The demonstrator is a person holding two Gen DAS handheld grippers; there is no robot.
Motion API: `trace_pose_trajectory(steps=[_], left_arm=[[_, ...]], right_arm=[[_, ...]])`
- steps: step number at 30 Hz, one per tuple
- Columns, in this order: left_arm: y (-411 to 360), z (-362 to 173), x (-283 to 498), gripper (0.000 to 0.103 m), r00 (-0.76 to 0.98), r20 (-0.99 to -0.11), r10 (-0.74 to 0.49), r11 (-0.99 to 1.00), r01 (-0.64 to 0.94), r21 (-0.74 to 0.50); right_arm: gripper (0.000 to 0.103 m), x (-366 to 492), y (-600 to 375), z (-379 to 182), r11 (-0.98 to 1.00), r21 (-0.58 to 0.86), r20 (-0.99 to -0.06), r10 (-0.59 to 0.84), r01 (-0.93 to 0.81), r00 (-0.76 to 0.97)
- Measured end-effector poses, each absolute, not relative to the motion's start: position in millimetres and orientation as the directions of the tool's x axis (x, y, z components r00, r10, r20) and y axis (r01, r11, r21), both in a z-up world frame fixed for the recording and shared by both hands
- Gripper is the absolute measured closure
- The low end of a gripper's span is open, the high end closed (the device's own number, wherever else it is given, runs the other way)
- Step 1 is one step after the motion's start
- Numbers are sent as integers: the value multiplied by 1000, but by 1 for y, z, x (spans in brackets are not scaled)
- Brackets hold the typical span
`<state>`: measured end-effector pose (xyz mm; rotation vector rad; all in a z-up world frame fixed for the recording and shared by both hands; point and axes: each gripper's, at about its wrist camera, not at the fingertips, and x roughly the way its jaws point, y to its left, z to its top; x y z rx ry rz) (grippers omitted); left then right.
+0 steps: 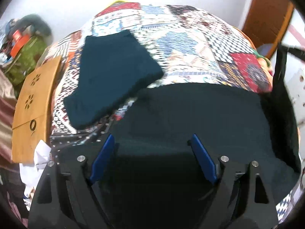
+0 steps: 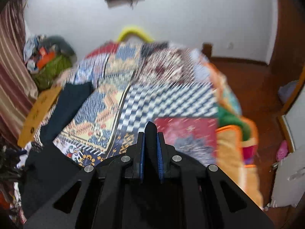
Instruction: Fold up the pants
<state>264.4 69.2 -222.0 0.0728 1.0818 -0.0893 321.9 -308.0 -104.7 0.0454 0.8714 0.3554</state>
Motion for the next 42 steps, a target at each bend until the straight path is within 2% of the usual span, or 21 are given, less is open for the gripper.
trace_pose_trajectory(steps=[5,10,19,22,25,32,33,35,37,42], left_arm=[[30,-230,256,18,414,-909,-54,982,186,26],[-4,-229,245,16,418,-908,-41,970,235,64],[-49,-231,234,12,411,-911,-36,954,285,91],[-61,-233,234,11,406,-913,-42,951,298,88],[-73,-234,235,11,403,-914,-52,947,310,82],[-98,-237,242,10,376,-921,-103,942,334,31],[-101,-237,242,10,377,-920,-109,939,343,29],[-102,-234,242,10,391,-912,-121,940,339,21],[-95,-227,243,10,416,-900,-132,951,310,4],[-47,-193,245,10,502,-857,-119,979,202,-17]], right_arm=[[93,290,-344,-60,943,178,-654,326,-280,683],[93,278,-356,-56,941,191,-623,335,-278,707],[92,247,-383,-136,965,154,-737,254,-211,626],[88,240,-395,-163,969,174,-780,243,-174,577],[82,229,-408,-179,972,188,-810,236,-143,537],[81,207,-416,-180,981,142,-850,189,-132,492],[80,203,-415,-177,981,131,-848,185,-142,497],[71,199,-409,-168,979,114,-842,184,-167,507],[54,194,-399,-157,974,103,-821,199,-203,535],[51,192,-350,-136,940,80,-776,267,-331,571]])
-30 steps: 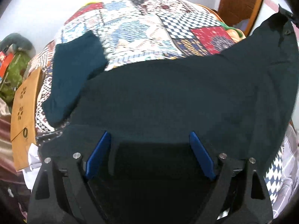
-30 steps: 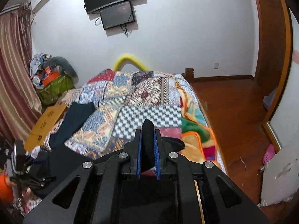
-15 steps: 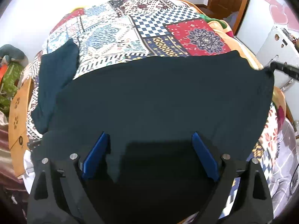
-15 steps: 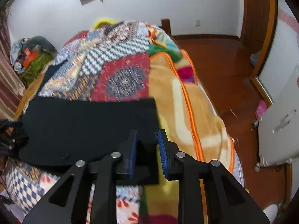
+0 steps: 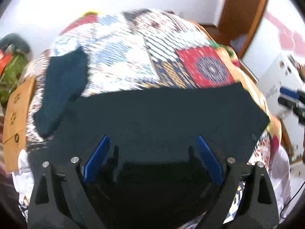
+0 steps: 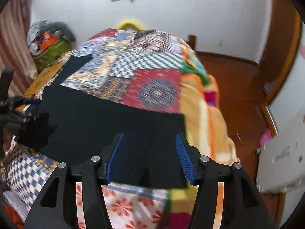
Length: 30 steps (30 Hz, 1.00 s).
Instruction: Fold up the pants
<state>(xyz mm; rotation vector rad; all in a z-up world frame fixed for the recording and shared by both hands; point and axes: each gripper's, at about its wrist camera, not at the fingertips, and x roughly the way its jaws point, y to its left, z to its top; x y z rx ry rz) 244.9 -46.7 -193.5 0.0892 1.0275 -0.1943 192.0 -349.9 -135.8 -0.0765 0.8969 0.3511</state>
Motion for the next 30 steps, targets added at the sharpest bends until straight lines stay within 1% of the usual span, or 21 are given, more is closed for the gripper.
trace_pose_trajectory(steps=[2,4,7,10,14,19,24,25,27,28,30], left_arm=[[-19,-181,243,10,534,-840,-95,987,162,-8],[20,-172,240,7,563,-826,-35,995,97,25],[76,-171,237,6,553,-833,29,999,6,39],[137,-180,235,6,520,-851,74,996,-89,32],[205,-208,228,6,463,-877,130,976,-214,32],[251,-246,221,6,406,-905,126,954,-299,-2],[270,-276,220,7,397,-917,37,945,-314,-98],[269,-280,220,9,396,-918,20,945,-307,-112],[267,-285,222,23,394,-919,-15,944,-297,-142],[266,-290,223,25,389,-921,-34,943,-292,-158],[262,-296,224,38,386,-920,-68,945,-272,-183]], right_arm=[[51,196,-331,-132,926,81,-766,294,-369,572],[51,202,-304,-127,904,88,-754,335,-419,565],[51,213,-266,-125,873,93,-738,384,-480,556],[51,223,-224,-124,837,96,-733,426,-540,530],[51,239,-165,-129,775,93,-745,470,-625,473],[51,263,-105,-153,724,108,-779,488,-682,394],[51,288,-50,-176,675,141,-812,498,-724,306],[51,290,-44,-176,669,143,-815,498,-729,296],[51,298,-29,-180,656,157,-821,502,-738,271],[51,302,-20,-183,645,171,-824,508,-745,251],[51,308,-8,-187,630,186,-832,509,-754,220]])
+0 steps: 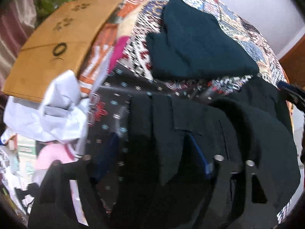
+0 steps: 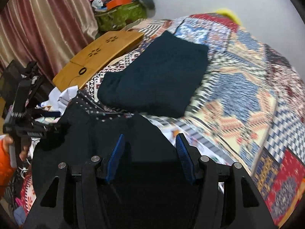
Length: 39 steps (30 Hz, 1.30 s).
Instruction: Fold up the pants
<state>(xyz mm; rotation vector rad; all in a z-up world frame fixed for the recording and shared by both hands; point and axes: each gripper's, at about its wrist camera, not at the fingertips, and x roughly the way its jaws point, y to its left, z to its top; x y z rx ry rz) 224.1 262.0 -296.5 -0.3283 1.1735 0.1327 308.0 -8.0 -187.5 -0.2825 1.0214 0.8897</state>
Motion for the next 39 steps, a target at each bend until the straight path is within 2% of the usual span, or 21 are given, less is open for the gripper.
trace_pose_trajectory(steps=[1,3,4,8,11,14,16,19,20,23,25,30,33,39], left_arm=[[258,-297,224,40,388,-920,-60,948,-266,-174],[250,-296,224,60,397,-916,-62,956,-239,-168],[247,-296,224,64,397,-916,-64,959,-229,-166],[239,-292,219,78,423,-906,4,974,-208,-93],[241,-287,213,83,447,-890,87,971,-239,-25],[243,-286,207,83,450,-877,170,963,-265,51],[247,-290,206,83,439,-881,178,962,-265,62],[246,-294,209,81,424,-887,184,966,-246,83],[247,-292,209,77,424,-887,182,966,-245,81],[254,-278,202,74,426,-896,128,970,-244,23],[259,-260,191,72,444,-886,134,967,-256,19],[264,-219,157,40,502,-853,143,960,-281,-4],[260,-210,139,32,507,-849,145,959,-282,-5],[245,-239,117,30,422,-904,63,953,-294,-70]], right_arm=[[51,311,0,-192,621,186,-841,502,-762,204],[54,317,12,-199,609,179,-854,486,-772,185],[56,320,16,-204,606,187,-862,478,-773,166],[80,326,24,-211,609,192,-877,459,-770,144],[93,323,26,-212,589,188,-878,459,-786,134],[97,311,27,-212,570,92,-872,442,-816,210],[98,310,28,-212,588,40,-866,424,-808,265],[98,314,30,-212,615,26,-870,402,-788,285],[97,315,30,-210,625,33,-872,399,-780,283],[94,313,22,-197,645,56,-871,405,-762,279],[91,306,13,-184,653,69,-866,414,-754,280],[71,269,-22,-136,640,49,-819,465,-767,336],[65,246,-43,-119,633,42,-795,489,-773,358],[65,197,-79,-119,637,73,-781,516,-768,353]])
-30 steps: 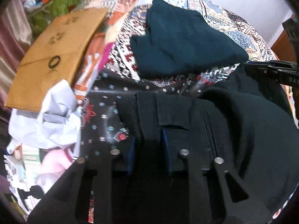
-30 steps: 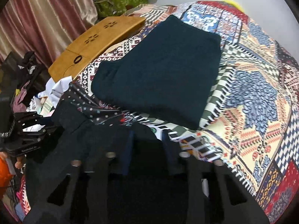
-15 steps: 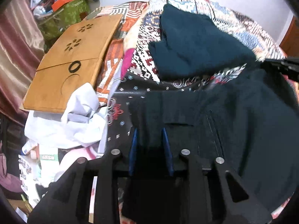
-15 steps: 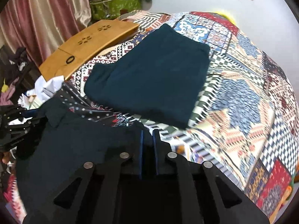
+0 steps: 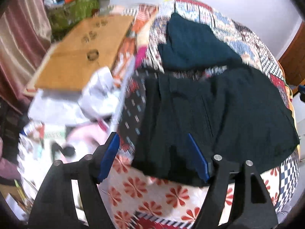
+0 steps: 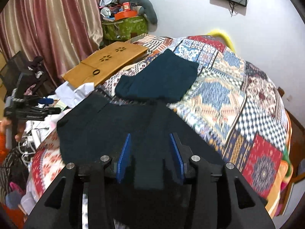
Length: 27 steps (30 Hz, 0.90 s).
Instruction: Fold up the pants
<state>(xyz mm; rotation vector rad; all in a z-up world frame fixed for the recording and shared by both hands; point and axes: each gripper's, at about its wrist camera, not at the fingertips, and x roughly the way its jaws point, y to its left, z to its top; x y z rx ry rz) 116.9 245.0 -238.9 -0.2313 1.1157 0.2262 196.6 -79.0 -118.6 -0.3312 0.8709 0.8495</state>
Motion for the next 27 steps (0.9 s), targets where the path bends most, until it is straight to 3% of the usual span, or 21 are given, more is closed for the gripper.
trace_pose_trajectory(steps=[5,9,10,15,20,25,27], left_arm=[[226,-280,111,30,328,-944,43,953,-298,-60],[214,-297,105,31,326,-922,207,951,-289,111],[217,-300,103,31,323,-928,185,951,-299,86],[217,-266,94,33,372,-912,172,952,-300,57],[183,-211,88,33,507,-860,63,984,-175,-31],[133,-206,98,32,514,-856,-48,997,-31,-75],[117,-217,105,32,489,-871,-46,999,-2,-54]], right_arm=[[65,164,-90,-143,639,111,-808,503,-761,305],[65,146,-81,-155,592,114,-829,500,-798,252],[65,142,-79,-156,582,110,-831,498,-806,246],[65,132,-65,-160,538,67,-834,492,-840,249],[65,133,-54,-174,513,85,-850,485,-854,207],[92,120,-51,-178,490,63,-834,504,-869,223],[94,119,-54,-176,500,72,-828,512,-863,228]])
